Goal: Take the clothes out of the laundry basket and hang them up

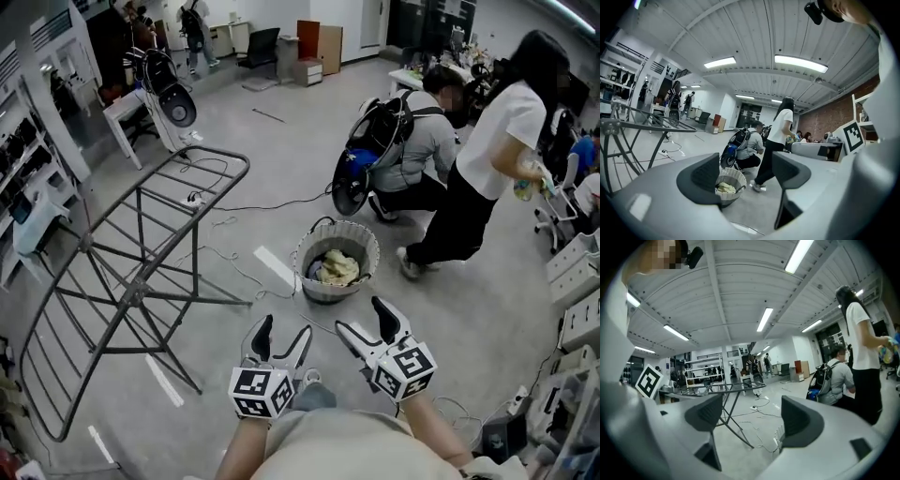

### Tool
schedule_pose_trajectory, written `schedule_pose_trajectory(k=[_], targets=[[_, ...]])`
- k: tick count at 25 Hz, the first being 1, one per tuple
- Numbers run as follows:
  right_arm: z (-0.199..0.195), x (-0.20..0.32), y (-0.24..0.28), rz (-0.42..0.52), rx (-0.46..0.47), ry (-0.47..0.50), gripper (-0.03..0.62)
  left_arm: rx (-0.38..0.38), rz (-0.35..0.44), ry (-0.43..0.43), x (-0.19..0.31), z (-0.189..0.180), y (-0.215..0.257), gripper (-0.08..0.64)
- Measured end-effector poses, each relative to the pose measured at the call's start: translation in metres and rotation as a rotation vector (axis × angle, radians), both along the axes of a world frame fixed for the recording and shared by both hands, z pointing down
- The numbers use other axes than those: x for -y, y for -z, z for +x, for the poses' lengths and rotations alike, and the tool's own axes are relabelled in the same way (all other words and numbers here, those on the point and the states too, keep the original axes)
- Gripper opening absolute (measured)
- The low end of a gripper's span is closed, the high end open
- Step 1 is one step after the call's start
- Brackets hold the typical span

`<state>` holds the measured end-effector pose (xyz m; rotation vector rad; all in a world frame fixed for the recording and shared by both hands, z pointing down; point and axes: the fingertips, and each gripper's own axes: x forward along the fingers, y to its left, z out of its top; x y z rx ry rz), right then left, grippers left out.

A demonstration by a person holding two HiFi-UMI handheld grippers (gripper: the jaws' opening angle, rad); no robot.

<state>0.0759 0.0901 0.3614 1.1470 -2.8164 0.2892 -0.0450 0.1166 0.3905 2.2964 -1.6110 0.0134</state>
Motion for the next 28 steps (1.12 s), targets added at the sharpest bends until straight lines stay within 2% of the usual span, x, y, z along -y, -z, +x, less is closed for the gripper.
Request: schedule_pose_trajectory(k=[8, 16, 23, 28], targets=[[0.0, 0.084, -0.001, -0.004, -0.01, -0.1, 0.37, 0.01, -0.002, -0.088, 0.098, -0.012, -0.004, 0.337], [0.008, 0.133, -0.026, -0.041, -0.011, -0.187, 0.37, -0.004, -0.052, -0.141, 0.159, -0.01, -0.03, 0.337], [0.024, 0.184, -0.045, -0.091, -0.004, -0.248, 0.37, -0.006, -0.129, -0.188, 0.216, 0.006, -0.057, 0.337], [0.054, 0.229, -0.077, -0.126, -0.007, -0.268, 0.37, -0.016, -0.159, -0.219, 0.267, 0.037, -0.09, 0.337]])
